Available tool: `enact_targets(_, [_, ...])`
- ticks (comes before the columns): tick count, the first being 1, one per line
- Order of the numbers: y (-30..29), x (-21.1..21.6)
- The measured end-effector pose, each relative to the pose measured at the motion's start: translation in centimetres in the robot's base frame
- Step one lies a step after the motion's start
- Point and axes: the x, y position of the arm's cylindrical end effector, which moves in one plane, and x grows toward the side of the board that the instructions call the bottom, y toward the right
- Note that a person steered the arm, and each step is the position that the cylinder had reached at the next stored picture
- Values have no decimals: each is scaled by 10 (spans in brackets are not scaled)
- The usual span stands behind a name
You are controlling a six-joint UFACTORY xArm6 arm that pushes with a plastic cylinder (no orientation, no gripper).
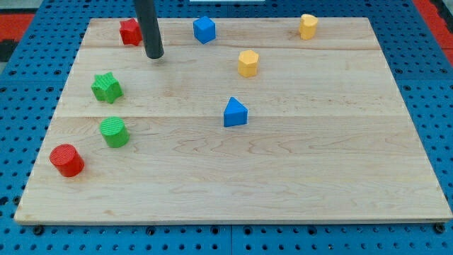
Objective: Push the blue triangle right and up
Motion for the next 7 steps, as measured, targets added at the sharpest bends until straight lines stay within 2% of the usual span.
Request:
enact_targets(2, [1,1])
enact_targets(4, [17,66])
enact_targets(7, [27,87])
